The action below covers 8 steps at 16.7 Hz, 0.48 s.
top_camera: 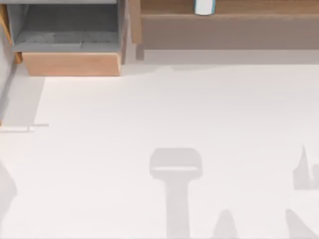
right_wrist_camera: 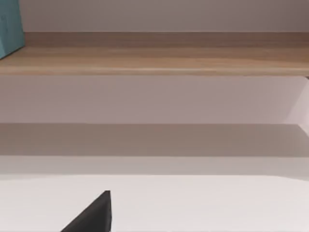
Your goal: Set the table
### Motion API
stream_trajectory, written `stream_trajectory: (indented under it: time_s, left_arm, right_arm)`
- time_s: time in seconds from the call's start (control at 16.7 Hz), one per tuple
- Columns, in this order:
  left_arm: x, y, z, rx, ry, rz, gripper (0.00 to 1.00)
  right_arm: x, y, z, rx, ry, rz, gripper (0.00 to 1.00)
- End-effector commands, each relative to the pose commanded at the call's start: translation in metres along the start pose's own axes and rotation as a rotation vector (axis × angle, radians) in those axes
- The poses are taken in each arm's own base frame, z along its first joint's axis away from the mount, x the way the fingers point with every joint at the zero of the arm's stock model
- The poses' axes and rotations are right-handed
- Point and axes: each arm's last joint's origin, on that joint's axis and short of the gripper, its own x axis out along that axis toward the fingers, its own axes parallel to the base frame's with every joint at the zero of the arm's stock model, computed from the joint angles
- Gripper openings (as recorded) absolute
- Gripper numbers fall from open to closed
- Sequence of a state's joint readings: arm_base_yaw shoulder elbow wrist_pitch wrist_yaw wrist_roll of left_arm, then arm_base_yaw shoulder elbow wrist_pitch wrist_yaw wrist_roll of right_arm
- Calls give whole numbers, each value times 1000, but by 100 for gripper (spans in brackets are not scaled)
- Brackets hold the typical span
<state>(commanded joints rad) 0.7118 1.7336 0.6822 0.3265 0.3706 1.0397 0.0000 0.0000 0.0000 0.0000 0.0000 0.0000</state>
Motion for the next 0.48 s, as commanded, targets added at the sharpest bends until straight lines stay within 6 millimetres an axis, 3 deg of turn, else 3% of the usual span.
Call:
stream_trajectory:
  time_s: [0.48]
  left_arm:
    - [2, -13, -16, 510, -323, 303, 100]
  right_arm:
    - [0, 0, 0, 0, 0, 0, 100]
